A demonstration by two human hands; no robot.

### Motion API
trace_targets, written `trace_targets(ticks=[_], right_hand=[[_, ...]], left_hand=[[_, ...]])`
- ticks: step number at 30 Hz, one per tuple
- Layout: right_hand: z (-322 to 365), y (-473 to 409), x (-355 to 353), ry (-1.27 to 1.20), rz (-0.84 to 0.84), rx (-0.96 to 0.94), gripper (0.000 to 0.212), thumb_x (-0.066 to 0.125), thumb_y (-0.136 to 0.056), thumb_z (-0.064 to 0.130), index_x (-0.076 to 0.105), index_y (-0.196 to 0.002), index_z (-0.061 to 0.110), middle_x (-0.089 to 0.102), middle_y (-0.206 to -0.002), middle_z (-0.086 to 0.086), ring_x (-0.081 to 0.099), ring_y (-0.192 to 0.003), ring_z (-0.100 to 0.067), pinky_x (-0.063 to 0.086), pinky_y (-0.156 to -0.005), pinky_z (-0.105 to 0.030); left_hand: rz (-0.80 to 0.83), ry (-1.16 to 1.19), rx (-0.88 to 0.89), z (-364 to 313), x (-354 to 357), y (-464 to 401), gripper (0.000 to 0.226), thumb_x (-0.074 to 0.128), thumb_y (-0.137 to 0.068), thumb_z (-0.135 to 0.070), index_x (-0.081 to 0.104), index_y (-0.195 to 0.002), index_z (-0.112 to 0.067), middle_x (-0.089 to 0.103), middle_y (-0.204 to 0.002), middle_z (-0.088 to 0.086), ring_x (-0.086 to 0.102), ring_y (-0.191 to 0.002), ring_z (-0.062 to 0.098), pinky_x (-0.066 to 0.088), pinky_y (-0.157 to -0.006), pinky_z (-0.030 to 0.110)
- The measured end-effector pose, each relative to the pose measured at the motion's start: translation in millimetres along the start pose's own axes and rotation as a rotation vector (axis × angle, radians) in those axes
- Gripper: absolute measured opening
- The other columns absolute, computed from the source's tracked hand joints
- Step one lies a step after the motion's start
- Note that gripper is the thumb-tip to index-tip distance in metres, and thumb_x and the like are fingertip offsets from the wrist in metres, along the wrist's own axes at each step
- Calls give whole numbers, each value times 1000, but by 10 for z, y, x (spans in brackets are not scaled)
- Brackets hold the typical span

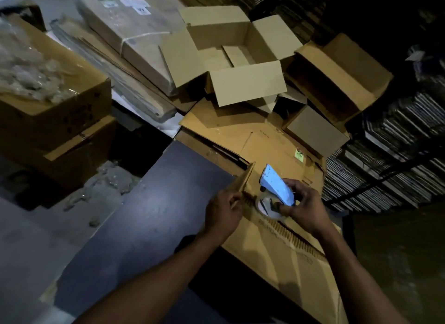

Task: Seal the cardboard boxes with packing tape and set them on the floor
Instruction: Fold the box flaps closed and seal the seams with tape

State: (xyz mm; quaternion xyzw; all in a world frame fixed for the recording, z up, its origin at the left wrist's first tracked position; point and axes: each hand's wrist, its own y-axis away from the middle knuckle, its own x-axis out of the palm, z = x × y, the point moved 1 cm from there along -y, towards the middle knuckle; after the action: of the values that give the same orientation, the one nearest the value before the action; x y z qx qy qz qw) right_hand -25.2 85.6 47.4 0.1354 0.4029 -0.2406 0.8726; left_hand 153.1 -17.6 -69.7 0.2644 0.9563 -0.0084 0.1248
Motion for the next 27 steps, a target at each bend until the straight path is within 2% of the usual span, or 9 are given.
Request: trace_targets(ticks=[3, 7, 10, 13, 17, 20, 23, 25, 27], right_hand=[[71, -25, -128, -11, -32, -19, 60, 91, -69, 4, 70, -121, 25, 72, -110, 19, 68, -101, -8, 59, -76, -39], [122, -73, -232, -35, -39, -16, 63, 89, -68, -1, 69, -122, 25, 71, -108, 19, 68, -100, -9, 55, -62, -22], [76, -108, -107, 29, 5, 2, 62, 93, -66, 9, 70, -120, 30, 71, -111, 17, 67, -102, -13, 60, -72, -34], [-77, -78, 92, 81, 13, 28, 62, 95, -65, 17, 70, -119, 30, 72, -110, 12, 67, -99, -14, 61, -79, -44], [-130, -66, 166, 97, 11, 19, 62, 94, -67, 13, 69, -122, 24, 72, -113, 8, 67, -103, -15, 59, -78, -36], [-124, -107, 162, 93, 33, 22, 61, 94, -66, 12, 70, -122, 24, 72, -114, 7, 67, -104, -16, 60, -81, -38], [-116, -99, 174, 98, 42, 25, 61, 94, -67, 12, 69, -121, 23, 71, -114, 9, 65, -105, -11, 58, -76, -26], [-113, -77, 169, 105, 44, 19, 61, 93, -68, 11, 69, -122, 23, 70, -115, 10, 64, -105, -7, 56, -75, -22], [-102, -66, 160, 108, 51, 8, 61, 93, -68, 10, 68, -122, 23, 70, -115, 11, 64, -104, -5, 56, -75, -22]], left_hand=[[36, -100, 22, -3, 5, 1, 30, 67, -91, -9, 75, -119, -15, 68, -119, 7, 65, -106, 26, 50, -86, 31], [23, -126, 26, -41, 25, 24, 24, 63, -93, -5, 75, -113, -11, 65, -118, 11, 61, -108, 30, 47, -86, 33], [10, -73, -37, -32, 12, 8, 27, 63, -90, -1, 77, -110, -12, 68, -114, 9, 63, -105, 28, 47, -84, 32], [22, 12, -134, 51, 15, -24, 21, 73, -90, -12, 78, -110, -18, 69, -117, 3, 65, -106, 23, 50, -88, 32], [45, 213, -230, 143, 7, -58, 15, 80, -88, -16, 77, -101, -21, 74, -105, -3, 68, -93, 13, 55, -86, 29], [15, 398, -365, 162, -45, -155, 3, 76, -91, -24, 76, -94, -24, 76, -99, -5, 71, -97, 16, 58, -87, 33], [22, 696, -569, 139, -158, -323, 23, 68, -98, -37, 77, -91, -17, 78, -93, 9, 65, -72, 19, 52, -61, 30], [196, 846, -658, 23, -244, -419, 46, 58, -103, -49, 73, -104, -6, 75, -92, 12, 53, -57, 15, 37, -49, 25], [389, 802, -663, -93, -282, -497, 67, 47, -103, -61, 68, -118, 0, 74, -96, 14, 49, -56, 14, 32, -47, 23]])
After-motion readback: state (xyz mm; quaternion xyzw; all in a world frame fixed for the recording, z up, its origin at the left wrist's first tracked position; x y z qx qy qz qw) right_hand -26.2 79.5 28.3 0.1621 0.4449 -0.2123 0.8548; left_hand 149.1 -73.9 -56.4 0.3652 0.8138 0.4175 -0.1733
